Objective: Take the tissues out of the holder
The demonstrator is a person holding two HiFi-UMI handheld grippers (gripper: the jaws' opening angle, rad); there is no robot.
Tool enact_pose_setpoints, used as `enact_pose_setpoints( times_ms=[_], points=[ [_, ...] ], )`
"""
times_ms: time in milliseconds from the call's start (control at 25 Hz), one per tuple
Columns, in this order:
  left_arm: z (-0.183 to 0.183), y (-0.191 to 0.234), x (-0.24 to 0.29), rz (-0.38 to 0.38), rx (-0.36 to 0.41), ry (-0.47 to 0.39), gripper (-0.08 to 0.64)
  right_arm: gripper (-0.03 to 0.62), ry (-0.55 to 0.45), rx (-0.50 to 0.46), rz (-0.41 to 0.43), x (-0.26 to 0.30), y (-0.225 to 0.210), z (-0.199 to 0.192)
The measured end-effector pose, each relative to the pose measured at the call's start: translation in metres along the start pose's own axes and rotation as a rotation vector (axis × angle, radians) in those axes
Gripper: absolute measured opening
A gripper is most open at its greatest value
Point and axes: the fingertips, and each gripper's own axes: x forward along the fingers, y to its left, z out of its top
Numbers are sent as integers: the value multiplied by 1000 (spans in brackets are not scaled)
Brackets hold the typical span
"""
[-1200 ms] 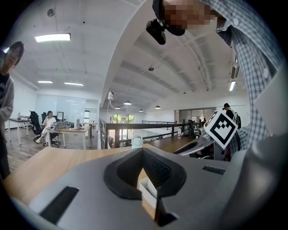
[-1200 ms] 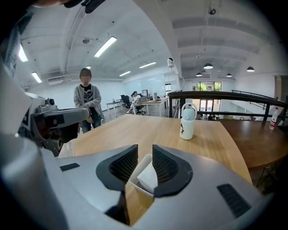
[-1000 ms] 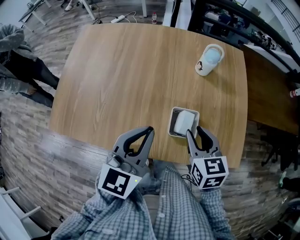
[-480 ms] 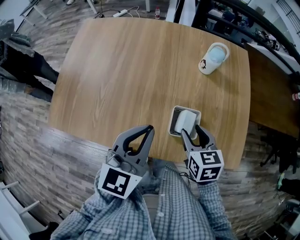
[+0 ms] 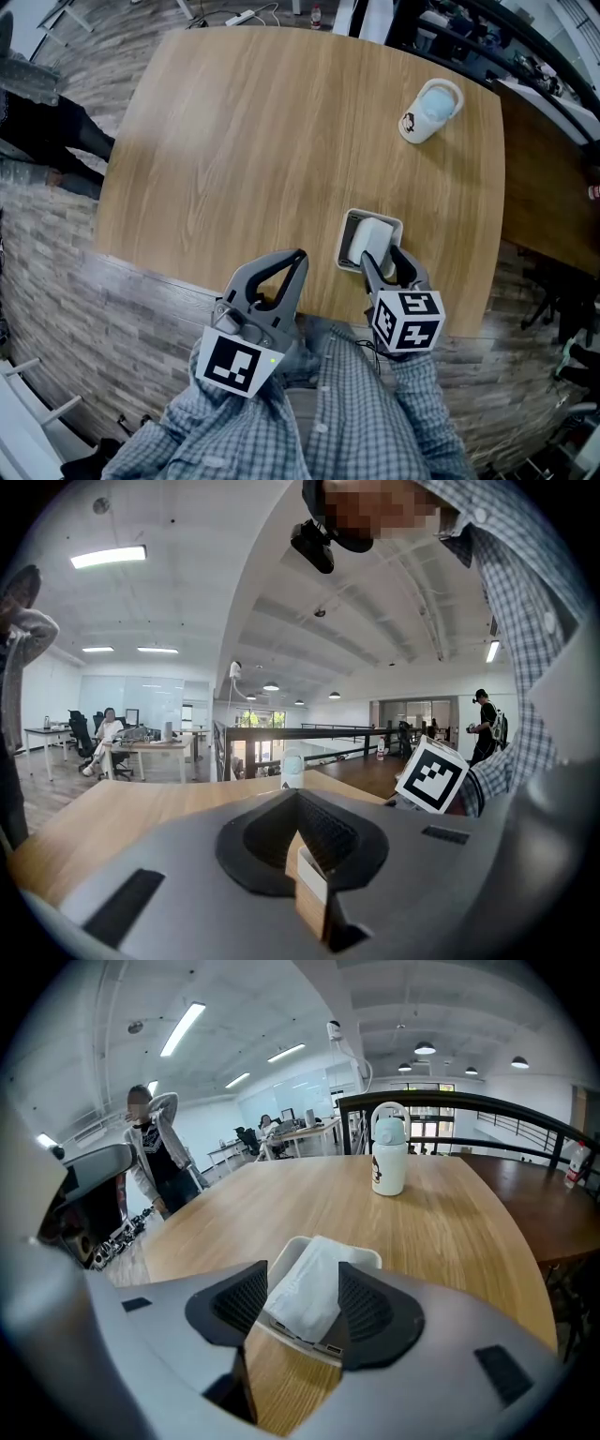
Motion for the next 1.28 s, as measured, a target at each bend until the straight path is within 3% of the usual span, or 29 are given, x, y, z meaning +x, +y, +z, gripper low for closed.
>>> enact_pose_setpoints(
  times_ms=[600, 720, 880, 1280],
  points=[
    [-11, -12, 10, -22, 41, 42, 0, 270, 27, 168, 14, 22, -15, -10],
    [-12, -14, 11, -12, 12, 45, 0, 276, 36, 198, 17, 27, -19, -12],
    [-11, -18, 16, -32, 55, 54, 0, 279, 53, 238, 19, 33, -24, -14],
    [-12, -19, 21, -38, 57, 61, 0, 281, 86, 280, 64, 44, -15, -17]
  ],
)
